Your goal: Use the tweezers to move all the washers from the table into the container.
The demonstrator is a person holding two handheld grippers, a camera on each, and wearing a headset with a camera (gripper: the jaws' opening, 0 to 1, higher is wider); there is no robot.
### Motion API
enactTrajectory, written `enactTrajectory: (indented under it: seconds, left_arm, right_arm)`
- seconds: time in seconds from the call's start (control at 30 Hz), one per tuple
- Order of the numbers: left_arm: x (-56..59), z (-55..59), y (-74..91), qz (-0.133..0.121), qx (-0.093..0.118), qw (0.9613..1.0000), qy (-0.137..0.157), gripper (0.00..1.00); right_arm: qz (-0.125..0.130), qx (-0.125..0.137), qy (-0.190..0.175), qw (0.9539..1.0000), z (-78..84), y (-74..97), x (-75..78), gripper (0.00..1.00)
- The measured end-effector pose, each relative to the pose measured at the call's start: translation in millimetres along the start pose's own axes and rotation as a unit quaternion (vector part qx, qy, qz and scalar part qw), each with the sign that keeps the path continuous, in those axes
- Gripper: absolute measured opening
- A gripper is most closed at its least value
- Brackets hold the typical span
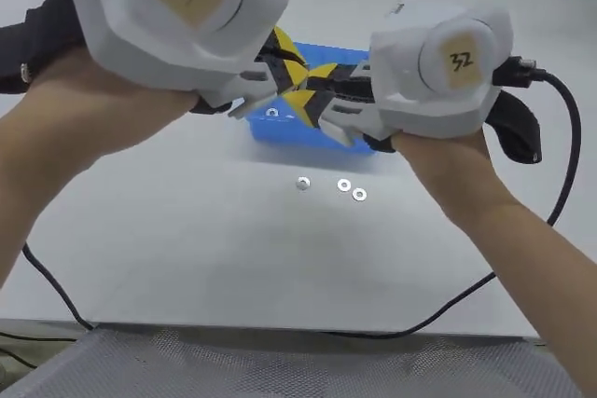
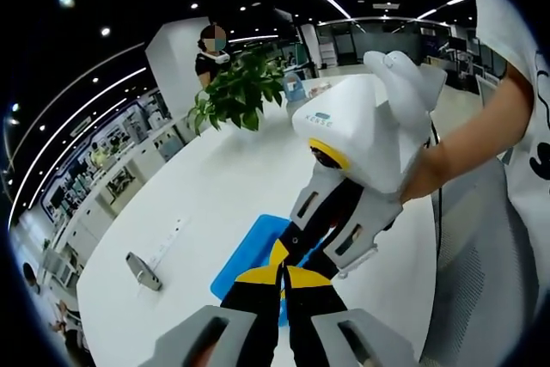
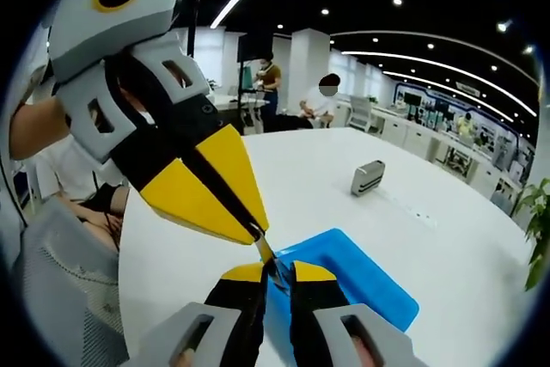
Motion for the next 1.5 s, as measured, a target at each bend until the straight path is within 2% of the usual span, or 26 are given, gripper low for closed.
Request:
enactTrajectory:
  seconds: [0.27,0.43,0.8,1.1,1.5]
  left_arm:
    - [13.7,-1.2,6.6,0.009,0.001,0.9999,-0.007,0.0]
    - [22.5,-0.1,8.5,0.019,-0.002,0.9998,-0.008,0.0]
    - [36.7,12.1,-1.0,0.049,-0.016,0.9987,0.003,0.0]
    - [42.5,19.1,-16.2,0.064,-0.027,0.9975,0.011,0.0]
    - [41.9,23.6,-25.6,0.07,-0.034,0.9967,0.019,0.0]
  right_arm:
    - [0.016,-0.014,0.024,0.9995,4.5,8.9,-13.8,0.06]
    - [0.014,-0.022,0.027,0.9993,10.4,12.0,-22.6,0.06]
    - [-0.022,-0.037,0.002,0.9991,28.1,3.0,-33.3,0.06]
    - [-0.034,-0.061,0.001,0.9976,44.5,-8.2,-35.0,0.06]
    - [-0.039,-0.069,-0.007,0.9969,52.4,-16.0,-30.8,0.06]
Point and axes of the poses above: the centre of the closed fingertips' face, and the gripper's own axes: y roughly backward along the fingers, x roughly to its right, z roughly out of its underside, the point moved 5 cm from there along y, roughly backward along the fingers, and after that the axes turned 15 degrees about -x, right-handed, at the moved point
